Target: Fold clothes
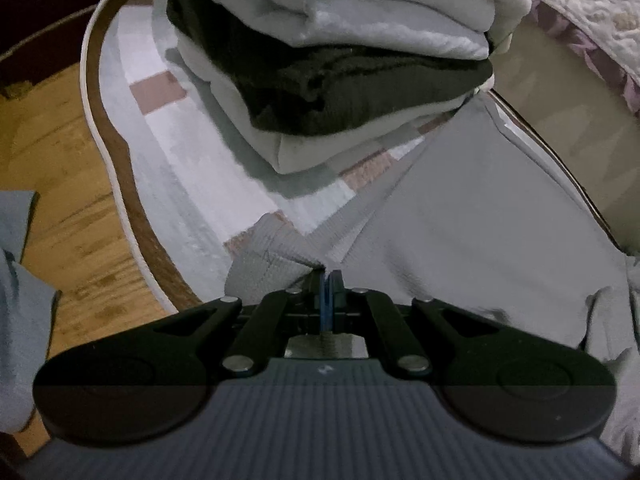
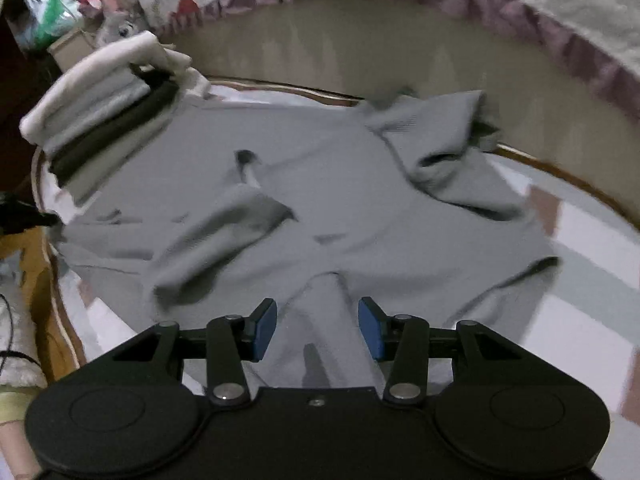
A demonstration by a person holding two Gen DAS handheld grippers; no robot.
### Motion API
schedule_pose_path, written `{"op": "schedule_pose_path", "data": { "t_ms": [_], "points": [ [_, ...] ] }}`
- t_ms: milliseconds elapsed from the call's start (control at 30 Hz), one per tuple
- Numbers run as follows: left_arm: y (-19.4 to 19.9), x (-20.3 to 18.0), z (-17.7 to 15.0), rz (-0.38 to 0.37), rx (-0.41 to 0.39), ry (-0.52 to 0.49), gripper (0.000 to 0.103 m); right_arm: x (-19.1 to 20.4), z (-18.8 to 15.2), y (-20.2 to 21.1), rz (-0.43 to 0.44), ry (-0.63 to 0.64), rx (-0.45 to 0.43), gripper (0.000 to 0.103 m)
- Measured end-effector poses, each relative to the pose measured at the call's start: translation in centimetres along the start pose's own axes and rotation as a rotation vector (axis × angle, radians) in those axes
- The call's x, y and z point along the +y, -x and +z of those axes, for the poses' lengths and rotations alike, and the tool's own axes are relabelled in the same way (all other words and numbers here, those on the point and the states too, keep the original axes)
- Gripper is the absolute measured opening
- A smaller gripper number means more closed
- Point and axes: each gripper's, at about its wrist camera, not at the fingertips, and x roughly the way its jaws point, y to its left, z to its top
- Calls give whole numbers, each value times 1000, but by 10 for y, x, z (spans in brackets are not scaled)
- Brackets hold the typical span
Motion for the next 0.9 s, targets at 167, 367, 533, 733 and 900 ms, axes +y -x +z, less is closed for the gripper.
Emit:
{"op": "schedule_pose_path", "data": {
  "t_ms": [167,367,533,733,900],
  "points": [
    [-8,0,0,6,28,-1,1,24,9,-51,-102,186,92,60],
    [-20,3,2,-10,83,23,2,-1,3,-72,12,-6,118,9],
    [0,2,0,-25,-17,8,1,-11,8,-25,202,-217,6,8],
    [70,6,-7,-77,-194,-60,1,-12,7,53,187,-202,28,7],
    [116,13,-19,-109,-255,-114,1,1,-2,111,243,-149,71,7]
  ]
}}
